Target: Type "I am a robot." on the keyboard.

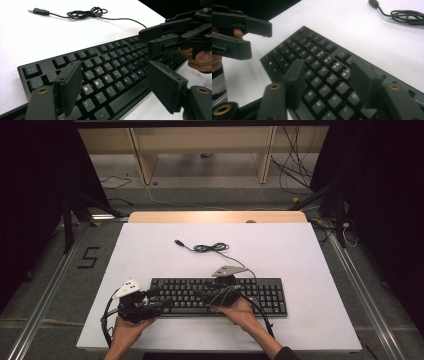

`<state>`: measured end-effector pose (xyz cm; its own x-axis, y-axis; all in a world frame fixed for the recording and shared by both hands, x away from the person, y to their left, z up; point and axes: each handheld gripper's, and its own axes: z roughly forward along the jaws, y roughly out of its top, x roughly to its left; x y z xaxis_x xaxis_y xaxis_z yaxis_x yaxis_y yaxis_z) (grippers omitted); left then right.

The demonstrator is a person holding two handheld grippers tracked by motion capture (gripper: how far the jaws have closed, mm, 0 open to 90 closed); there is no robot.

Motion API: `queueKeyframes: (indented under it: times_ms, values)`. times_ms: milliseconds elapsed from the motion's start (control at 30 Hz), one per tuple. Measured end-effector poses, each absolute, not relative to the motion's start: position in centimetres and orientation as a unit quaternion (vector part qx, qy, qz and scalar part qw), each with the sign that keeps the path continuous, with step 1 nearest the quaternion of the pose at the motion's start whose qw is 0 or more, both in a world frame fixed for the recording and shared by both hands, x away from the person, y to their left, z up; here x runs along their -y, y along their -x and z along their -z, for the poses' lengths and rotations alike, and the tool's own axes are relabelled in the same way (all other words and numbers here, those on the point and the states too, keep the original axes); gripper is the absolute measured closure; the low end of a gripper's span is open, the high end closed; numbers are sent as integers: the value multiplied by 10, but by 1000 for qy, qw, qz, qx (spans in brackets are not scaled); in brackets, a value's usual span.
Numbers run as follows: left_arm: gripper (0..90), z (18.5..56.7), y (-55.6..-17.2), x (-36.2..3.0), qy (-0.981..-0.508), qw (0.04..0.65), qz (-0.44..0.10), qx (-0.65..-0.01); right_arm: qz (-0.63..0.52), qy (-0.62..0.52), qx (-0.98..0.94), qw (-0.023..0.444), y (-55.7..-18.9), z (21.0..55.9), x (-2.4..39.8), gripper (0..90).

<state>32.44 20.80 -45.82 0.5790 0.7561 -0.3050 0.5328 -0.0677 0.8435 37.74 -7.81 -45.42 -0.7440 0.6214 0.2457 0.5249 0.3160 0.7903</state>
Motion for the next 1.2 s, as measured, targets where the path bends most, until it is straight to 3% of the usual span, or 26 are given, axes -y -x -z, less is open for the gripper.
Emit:
queueKeyframes:
  times_ms: [400,567,1200]
  values:
    - [281,457,-323,-211,-720,520,-115,-445,-459,-329,-824,49,-371,457,59,798]
    - [281,457,-322,-212,-720,520,-116,-445,-448,-322,-832,48,-369,461,53,874]
    - [281,457,-322,-212,-719,521,-116,-444,-419,-314,-851,41,-366,479,39,900]
